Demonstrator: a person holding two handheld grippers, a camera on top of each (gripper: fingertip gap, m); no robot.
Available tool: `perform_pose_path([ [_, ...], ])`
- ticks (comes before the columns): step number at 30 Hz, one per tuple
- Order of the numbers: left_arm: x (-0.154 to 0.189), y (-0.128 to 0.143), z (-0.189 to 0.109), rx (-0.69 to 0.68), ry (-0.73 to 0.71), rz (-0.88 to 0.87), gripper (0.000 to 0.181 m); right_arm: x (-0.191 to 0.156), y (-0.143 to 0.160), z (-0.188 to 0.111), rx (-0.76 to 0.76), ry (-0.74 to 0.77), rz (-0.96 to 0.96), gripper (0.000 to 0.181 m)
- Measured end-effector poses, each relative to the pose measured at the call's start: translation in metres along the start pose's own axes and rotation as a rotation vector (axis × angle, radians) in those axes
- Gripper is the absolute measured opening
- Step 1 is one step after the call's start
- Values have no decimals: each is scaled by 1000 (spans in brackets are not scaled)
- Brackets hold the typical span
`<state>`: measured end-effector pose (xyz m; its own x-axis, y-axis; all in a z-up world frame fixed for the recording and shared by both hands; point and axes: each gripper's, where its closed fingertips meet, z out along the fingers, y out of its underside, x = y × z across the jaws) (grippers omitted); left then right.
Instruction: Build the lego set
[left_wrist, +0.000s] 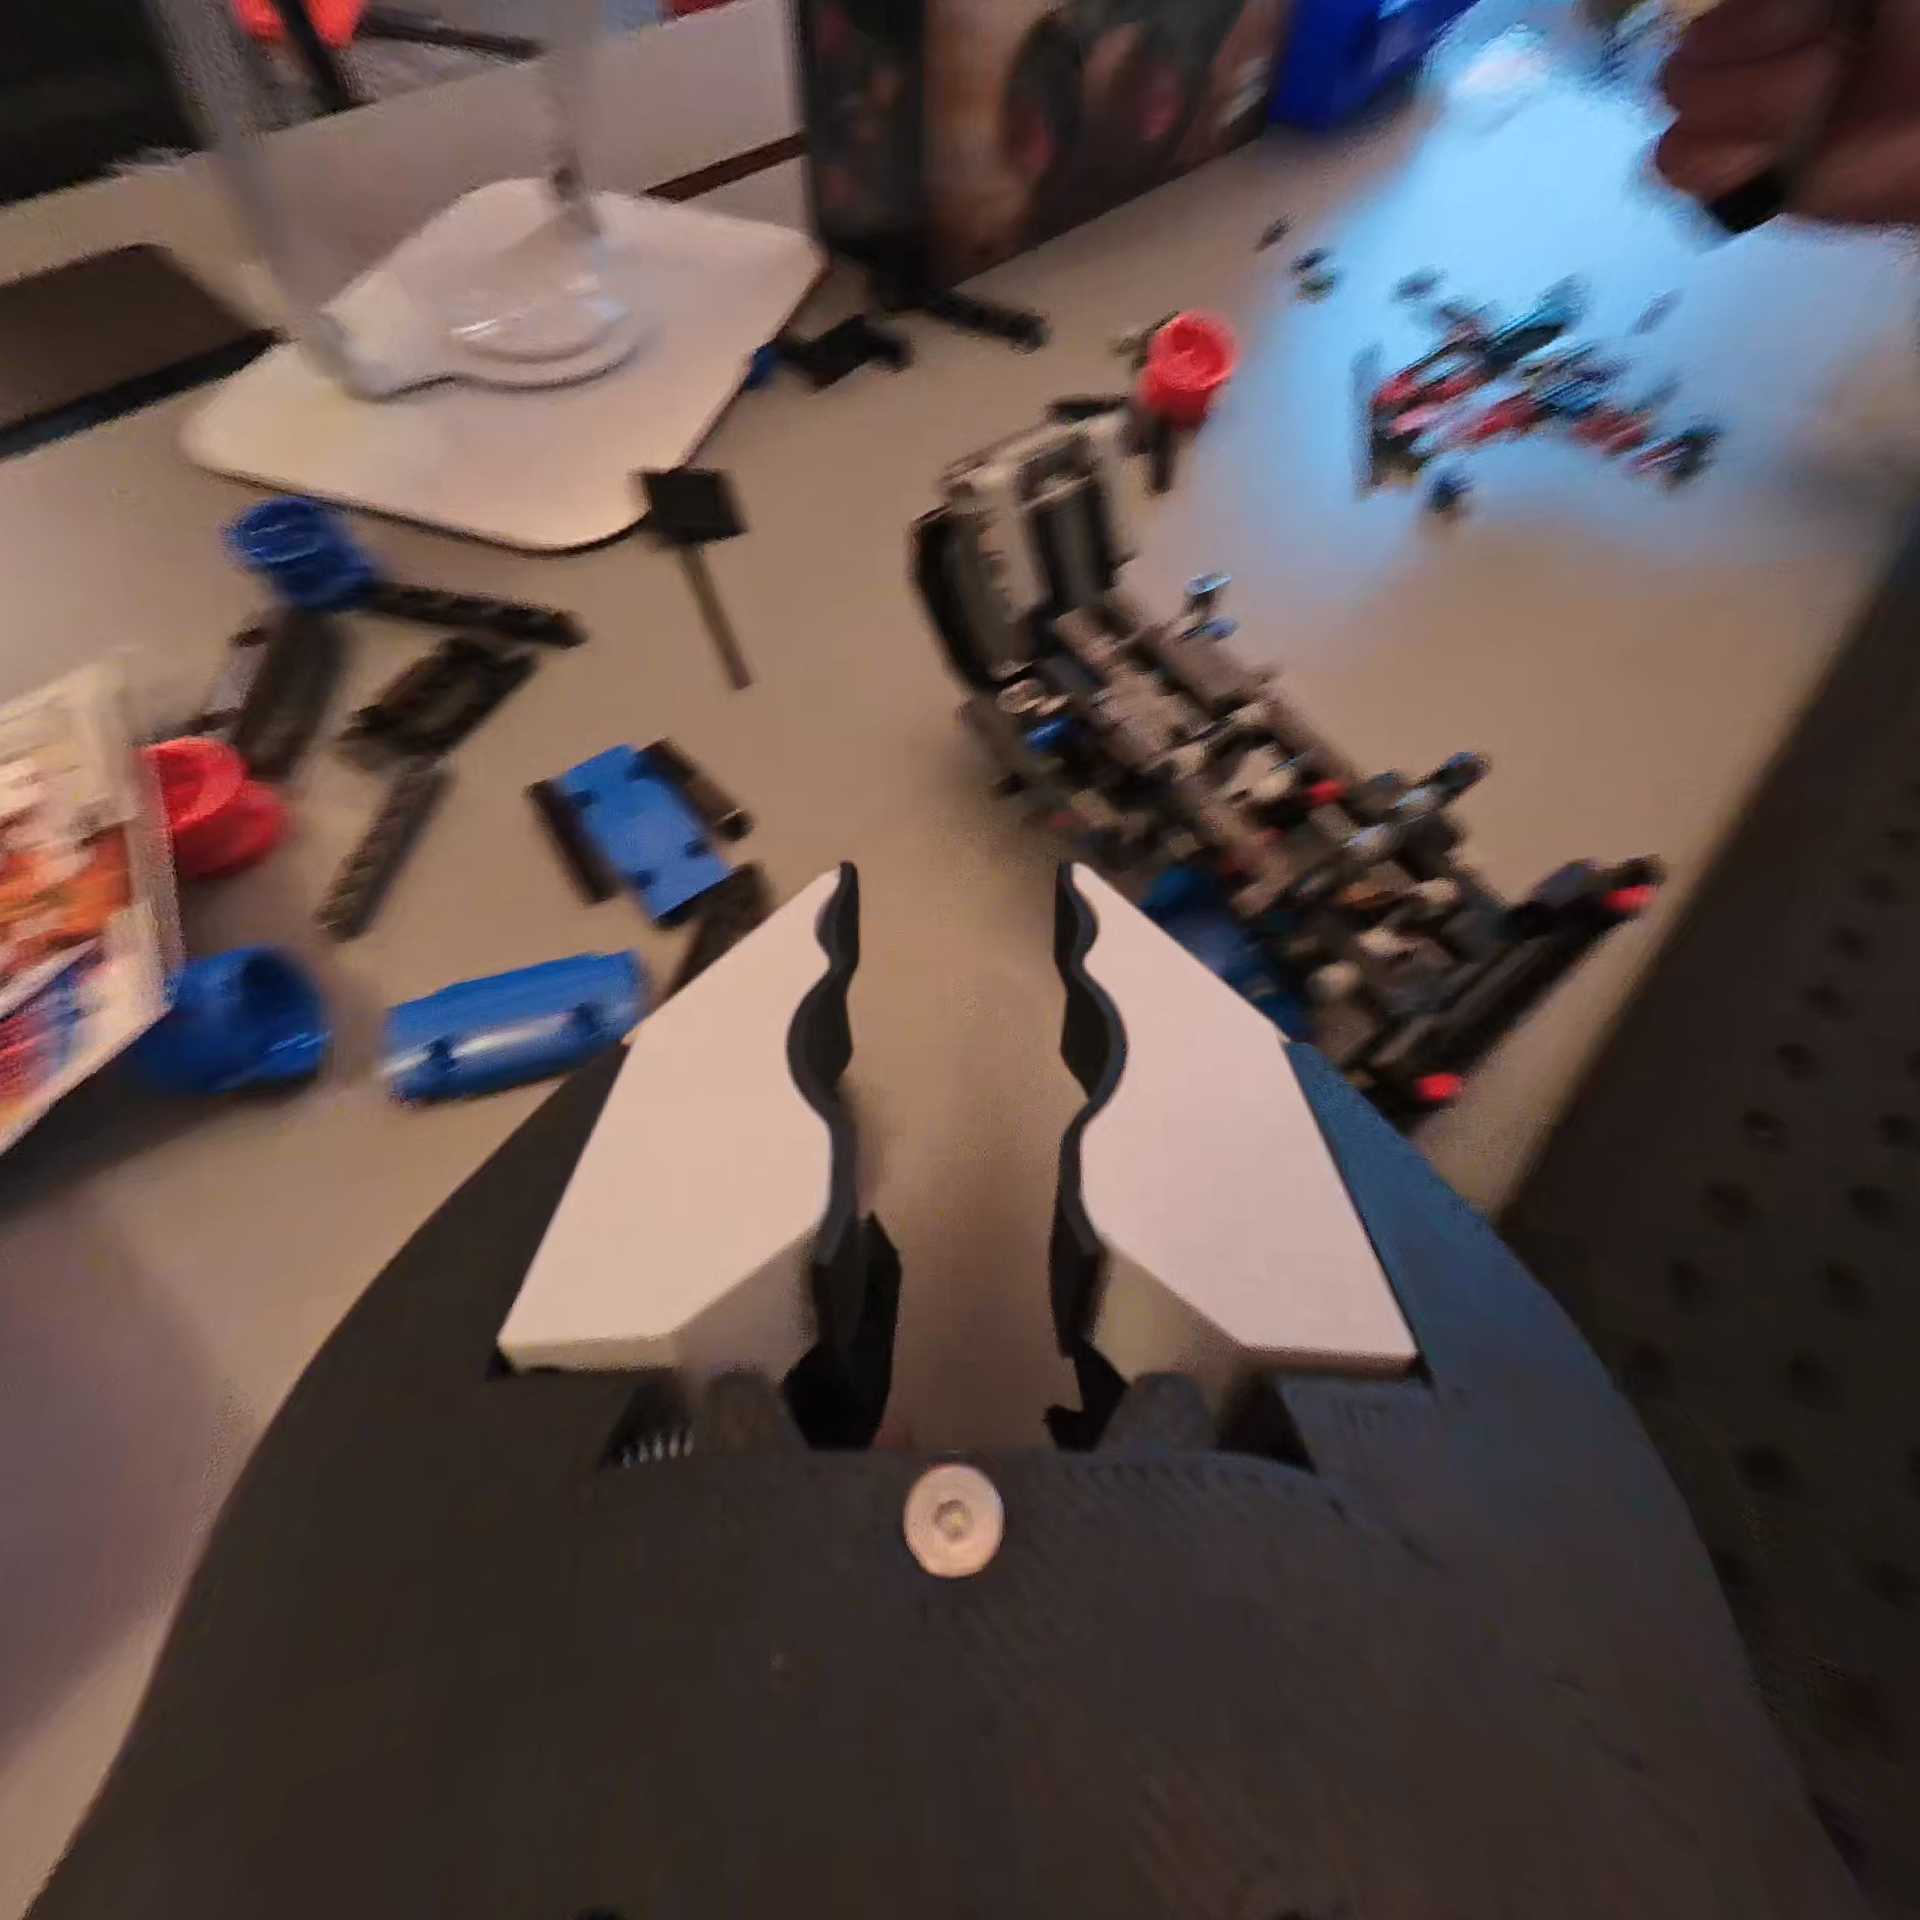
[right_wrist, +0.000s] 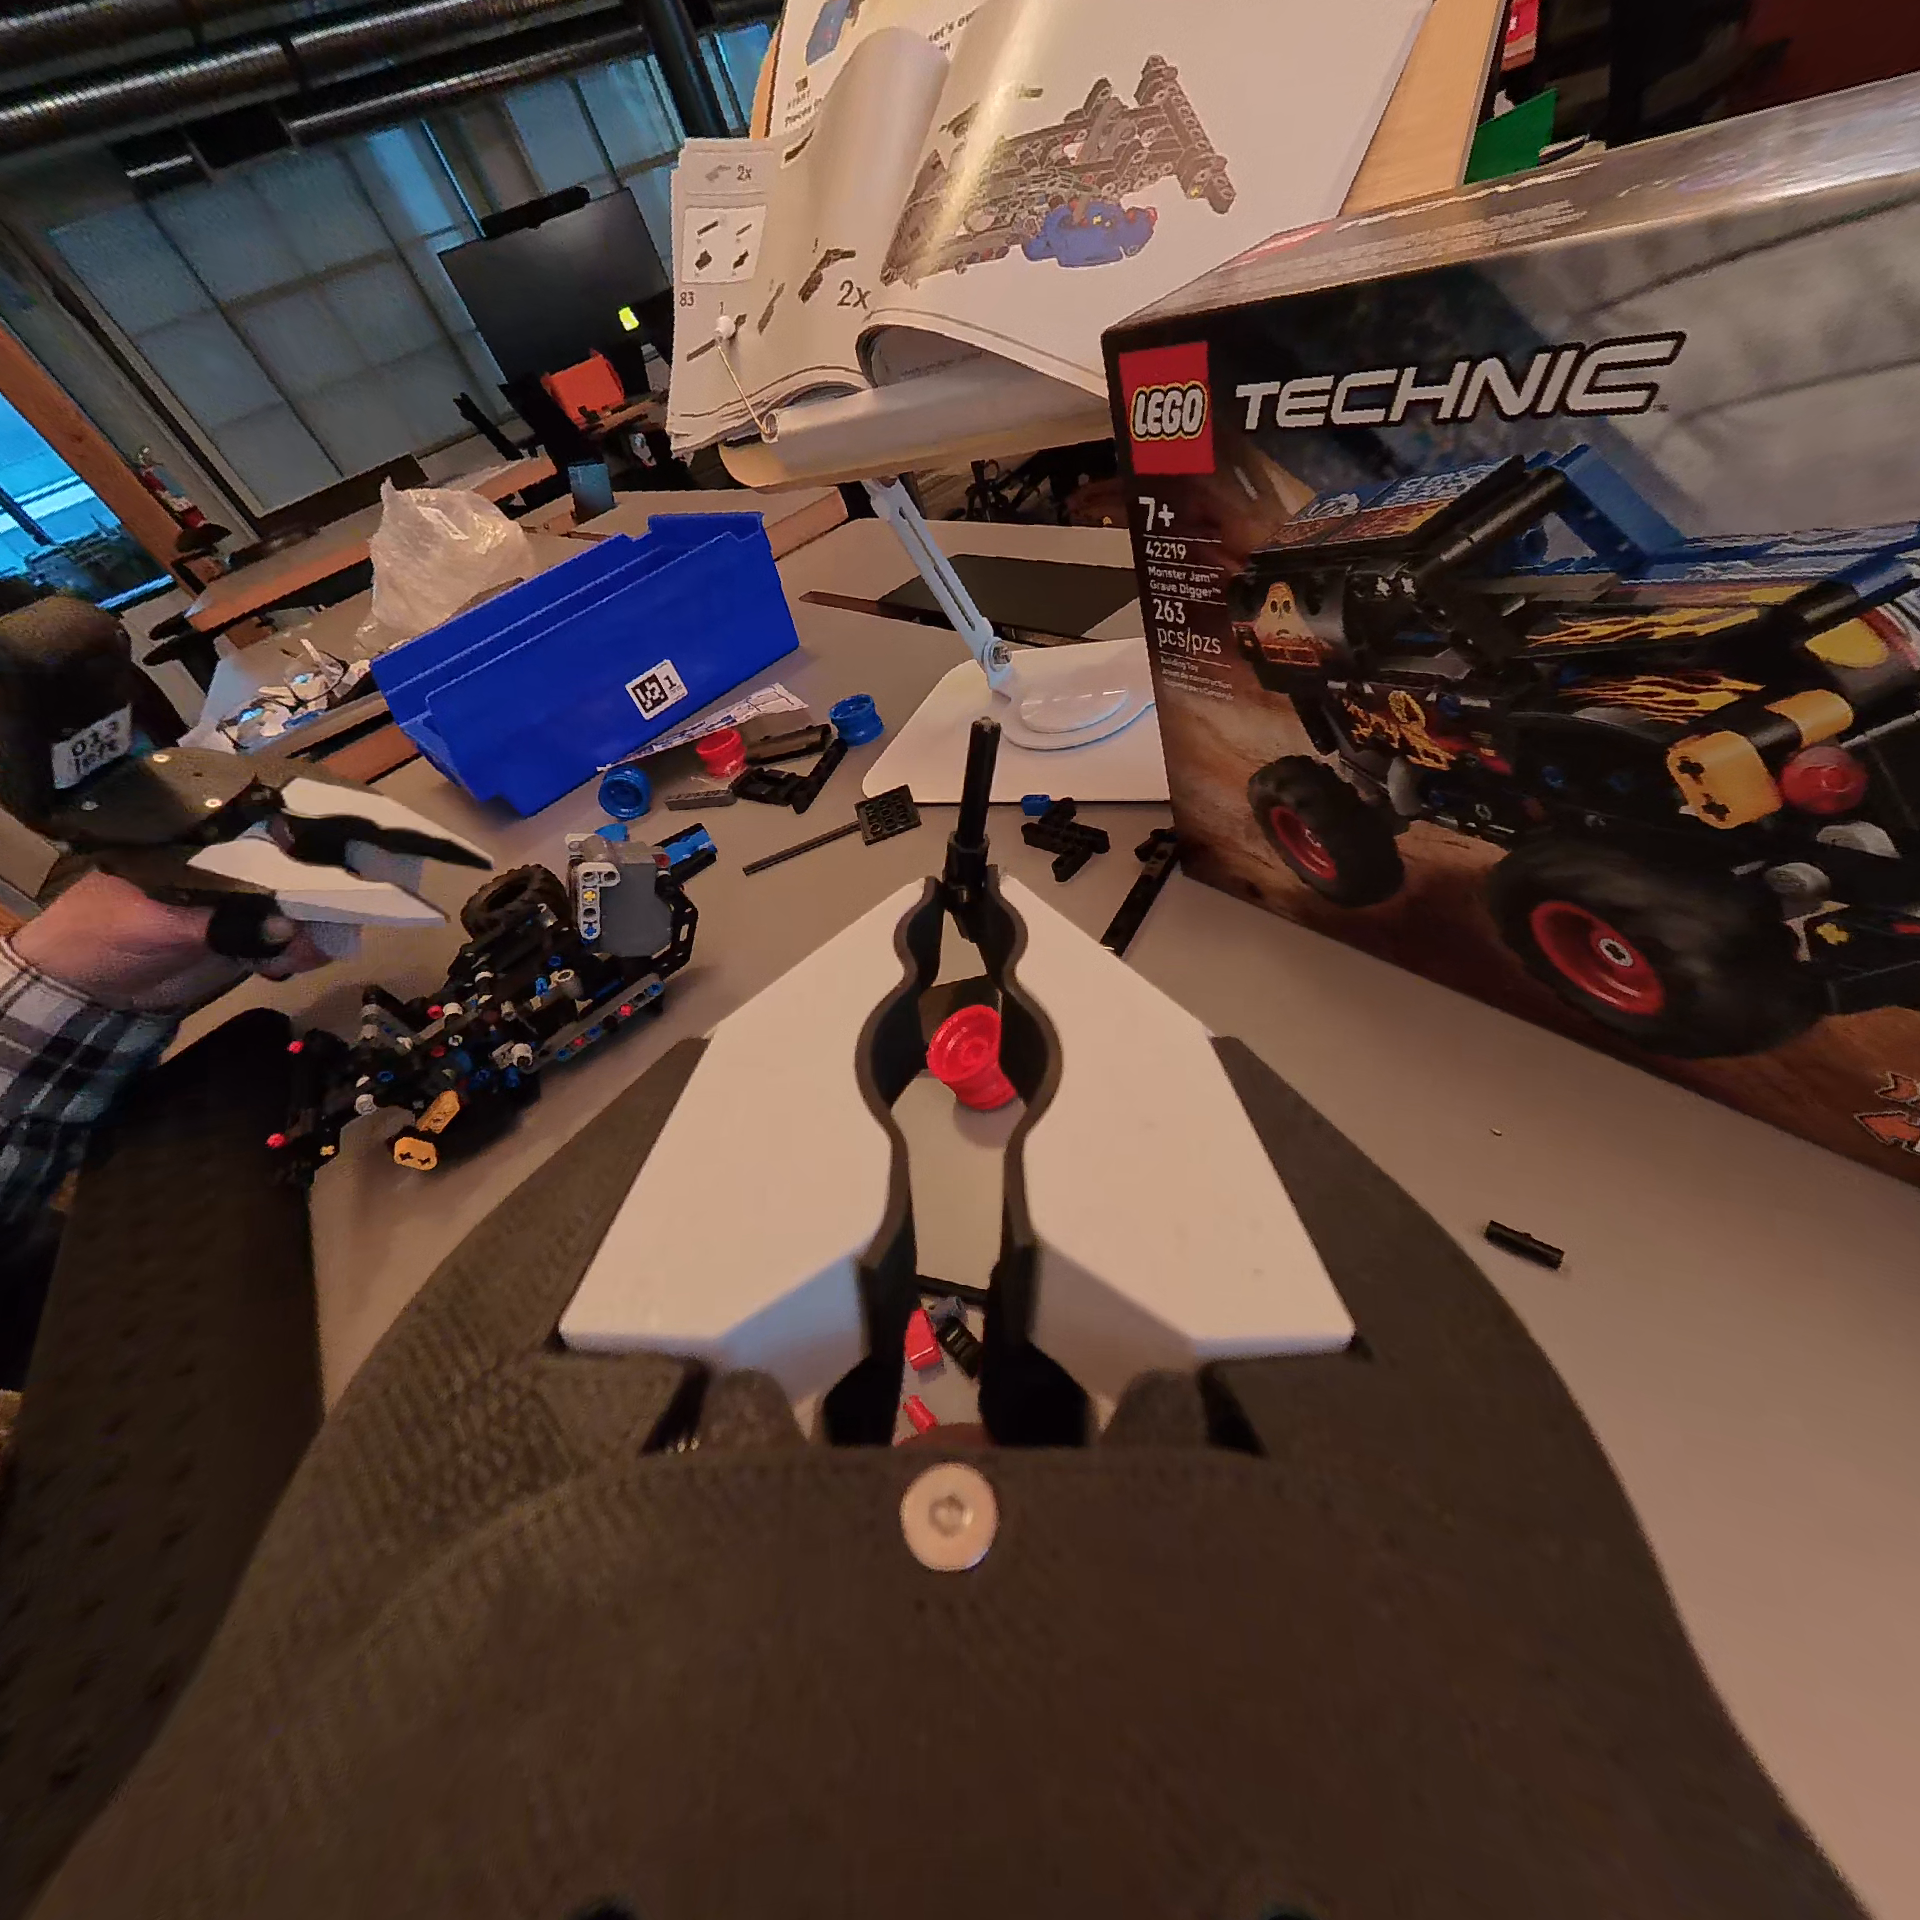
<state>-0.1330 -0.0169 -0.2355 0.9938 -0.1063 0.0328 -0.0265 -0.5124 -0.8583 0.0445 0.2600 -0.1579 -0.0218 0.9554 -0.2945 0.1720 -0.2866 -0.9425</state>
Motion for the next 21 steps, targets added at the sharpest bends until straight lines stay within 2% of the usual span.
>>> perform_pose_path([
  [3, -37, 25, -9, -140, -203, 71, 51, -1, 0, 1, -3, -2, -3, 5],
  [5, -46, 44, -8, -245, -238, 101, 59, -2, 1, 1, -6, -4, -5, 5],
  [7, -54, 51, -5, -272, -272, 98, 65, -3, 2, 2, -9, -7, -6, 5],
  [9, -57, 47, -7, -255, -287, 88, 52, -3, 2, 2, -10, -7, -6, 5],
  [11, -52, 38, -10, -208, -258, 92, 20, -3, 2, 2, -10, -8, -5, 5],
  [21, -46, 60, -30, -315, -219, 184, 16, -8, 2, 3, -14, -21, -14, 5],
])
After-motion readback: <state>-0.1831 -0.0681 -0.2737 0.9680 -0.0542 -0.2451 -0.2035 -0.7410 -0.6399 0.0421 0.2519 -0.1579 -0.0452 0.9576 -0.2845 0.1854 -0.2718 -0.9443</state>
